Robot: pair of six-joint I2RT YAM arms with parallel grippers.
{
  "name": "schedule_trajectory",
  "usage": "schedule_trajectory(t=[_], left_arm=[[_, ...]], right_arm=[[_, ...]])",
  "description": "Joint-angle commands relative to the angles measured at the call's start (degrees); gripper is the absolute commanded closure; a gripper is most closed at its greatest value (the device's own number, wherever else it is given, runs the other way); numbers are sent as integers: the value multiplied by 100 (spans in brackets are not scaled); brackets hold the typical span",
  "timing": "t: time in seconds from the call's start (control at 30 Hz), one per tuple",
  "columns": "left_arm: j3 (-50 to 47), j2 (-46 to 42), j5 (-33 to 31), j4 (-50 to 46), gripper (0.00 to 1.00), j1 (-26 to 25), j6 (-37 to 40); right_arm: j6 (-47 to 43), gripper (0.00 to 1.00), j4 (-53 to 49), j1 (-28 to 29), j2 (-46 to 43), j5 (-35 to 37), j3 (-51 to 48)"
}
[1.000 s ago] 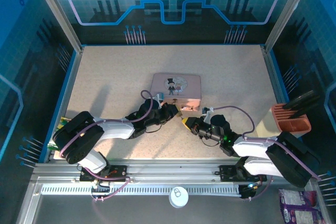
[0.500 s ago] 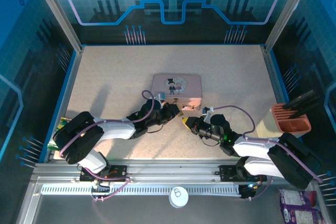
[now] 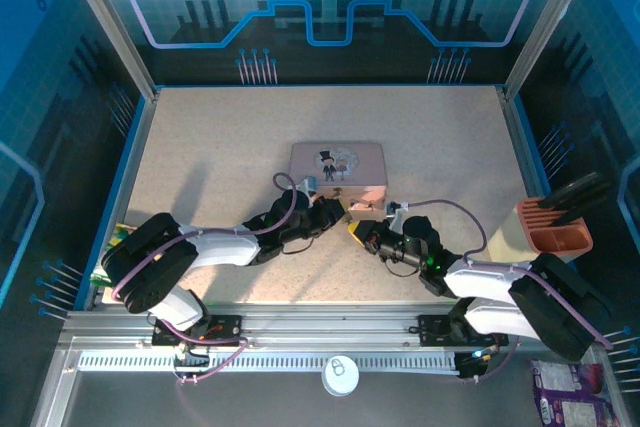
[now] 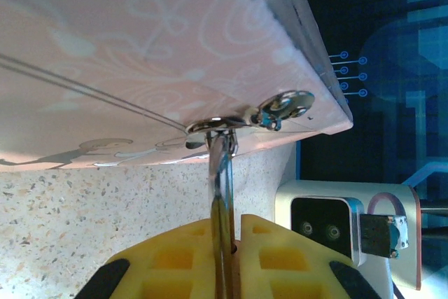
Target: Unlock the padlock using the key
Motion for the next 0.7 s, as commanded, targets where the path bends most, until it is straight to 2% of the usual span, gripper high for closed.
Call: schedule_trajectory(t=[0.0,0.67], left_arm=[[298,-200,338,498,100,-162,14],[403,28,118,112,100,-535,50]], right_arm=[[1,100,251,-112,61,14,151],[-17,100,339,-401,68,-291,413]])
